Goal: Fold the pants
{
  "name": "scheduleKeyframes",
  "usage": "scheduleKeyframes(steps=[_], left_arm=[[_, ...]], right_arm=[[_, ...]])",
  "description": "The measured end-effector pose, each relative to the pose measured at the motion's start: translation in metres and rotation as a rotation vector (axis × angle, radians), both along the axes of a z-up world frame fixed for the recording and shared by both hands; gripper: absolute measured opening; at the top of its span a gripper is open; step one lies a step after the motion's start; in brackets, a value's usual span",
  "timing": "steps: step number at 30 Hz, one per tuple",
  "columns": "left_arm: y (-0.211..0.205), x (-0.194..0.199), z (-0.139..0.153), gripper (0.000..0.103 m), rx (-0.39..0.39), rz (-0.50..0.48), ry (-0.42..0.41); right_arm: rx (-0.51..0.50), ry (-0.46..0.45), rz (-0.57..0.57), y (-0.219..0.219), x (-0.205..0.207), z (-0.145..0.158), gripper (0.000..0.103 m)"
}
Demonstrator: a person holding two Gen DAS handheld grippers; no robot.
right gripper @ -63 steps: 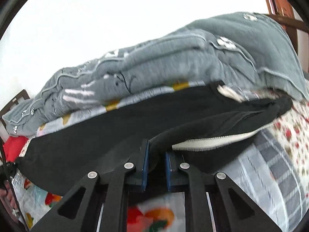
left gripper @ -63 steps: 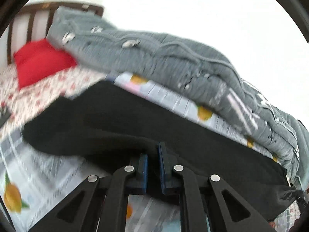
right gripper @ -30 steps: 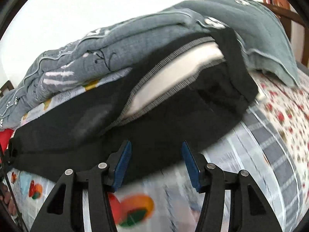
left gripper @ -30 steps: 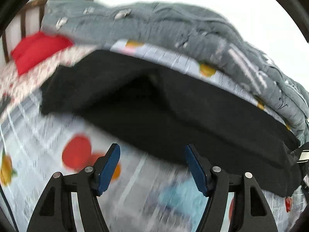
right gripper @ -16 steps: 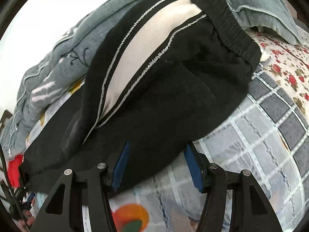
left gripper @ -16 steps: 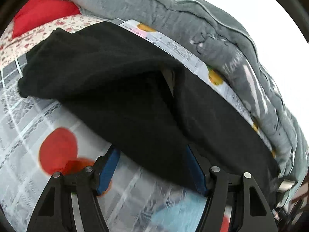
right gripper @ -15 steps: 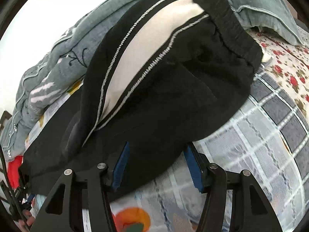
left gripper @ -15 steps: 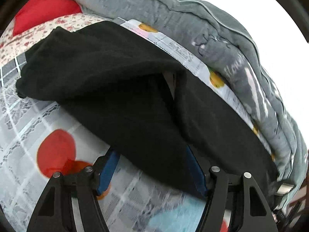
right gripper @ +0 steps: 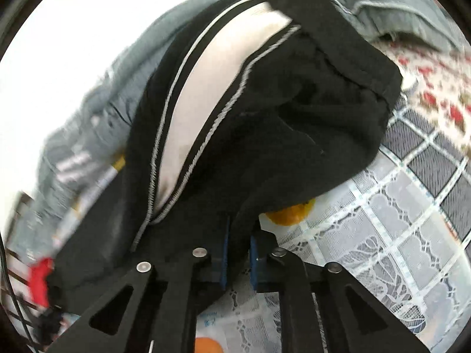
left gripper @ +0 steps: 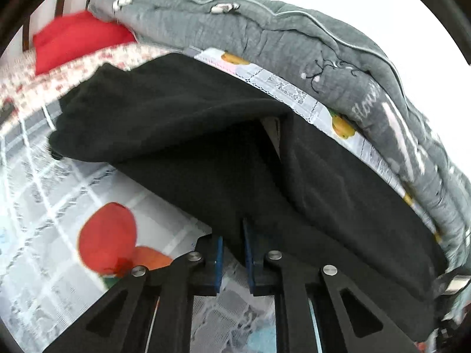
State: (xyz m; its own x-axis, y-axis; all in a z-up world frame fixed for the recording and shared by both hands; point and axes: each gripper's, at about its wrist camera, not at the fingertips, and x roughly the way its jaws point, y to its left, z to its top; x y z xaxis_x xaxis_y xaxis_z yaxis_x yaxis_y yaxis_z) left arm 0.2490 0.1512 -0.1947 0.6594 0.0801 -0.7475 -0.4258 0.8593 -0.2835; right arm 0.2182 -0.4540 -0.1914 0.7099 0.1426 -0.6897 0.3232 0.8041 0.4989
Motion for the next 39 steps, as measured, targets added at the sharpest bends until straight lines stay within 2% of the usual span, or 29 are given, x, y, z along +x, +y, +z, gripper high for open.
scheduleKeyframes(steps=[2, 6, 9, 14, 15, 18, 20, 22, 24, 26, 28, 29, 31, 33, 39], left_arm=[[-0.003, -0.012, 0.002, 0.01, 0.019, 0.001, -0.002], [-0.014, -0.043, 0.006, 0.007, 0.074, -0.023, -0.017], [-0.017, -0.076, 0.011, 0.007, 0.08, -0.046, -0.035], [-0.007, -0.118, 0.017, 0.007, 0.007, -0.096, -0.063], [-0.005, -0.125, 0.016, 0.003, -0.007, -0.099, -0.058], [-0.001, -0.148, 0.017, 0.002, 0.03, -0.091, -0.051], [0.003, -0.16, 0.017, 0.002, -0.01, -0.152, -0.099], [0.008, -0.166, 0.015, 0.002, -0.034, -0.135, -0.076], [0.013, -0.167, 0.013, 0.002, -0.086, -0.146, -0.08], [0.018, -0.165, 0.01, 0.008, -0.129, -0.15, -0.079], [0.025, -0.159, 0.005, 0.032, -0.167, -0.142, -0.065], [0.029, -0.156, 0.002, 0.037, -0.197, -0.141, -0.069], [0.037, -0.15, -0.002, 0.057, -0.267, -0.142, -0.123], [0.037, -0.143, -0.004, 0.061, -0.284, -0.123, -0.147], [0.035, -0.084, -0.007, 0.058, -0.239, -0.073, -0.095]], right_arm=[[0.02, -0.04, -0.004, -0.005, -0.018, 0.003, 0.008], [-0.03, -0.079, 0.008, -0.011, -0.061, 0.016, 0.004], [-0.063, -0.093, 0.003, -0.018, -0.097, 0.016, 0.002], [-0.062, -0.109, 0.016, -0.026, -0.126, 0.021, 0.0], [-0.069, -0.121, 0.021, -0.026, -0.132, 0.026, 0.0], [-0.132, -0.116, 0.029, -0.017, -0.142, 0.032, 0.0], [-0.097, -0.094, 0.057, -0.02, -0.147, 0.028, 0.003], [-0.047, -0.075, 0.06, -0.025, -0.149, 0.021, 0.005], [0.006, -0.069, 0.053, -0.033, -0.15, 0.014, 0.012], [0.037, -0.056, 0.04, -0.038, -0.143, 0.006, 0.031], [0.041, -0.063, 0.04, -0.037, -0.138, 0.003, 0.033], [0.035, -0.065, 0.048, -0.036, -0.133, 0.002, 0.035], [0.025, -0.055, 0.068, -0.032, -0.12, 0.001, 0.039], [0.017, -0.038, 0.081, -0.029, -0.103, 0.001, 0.044], [0.016, 0.014, 0.054, -0.031, -0.049, -0.008, 0.045]])
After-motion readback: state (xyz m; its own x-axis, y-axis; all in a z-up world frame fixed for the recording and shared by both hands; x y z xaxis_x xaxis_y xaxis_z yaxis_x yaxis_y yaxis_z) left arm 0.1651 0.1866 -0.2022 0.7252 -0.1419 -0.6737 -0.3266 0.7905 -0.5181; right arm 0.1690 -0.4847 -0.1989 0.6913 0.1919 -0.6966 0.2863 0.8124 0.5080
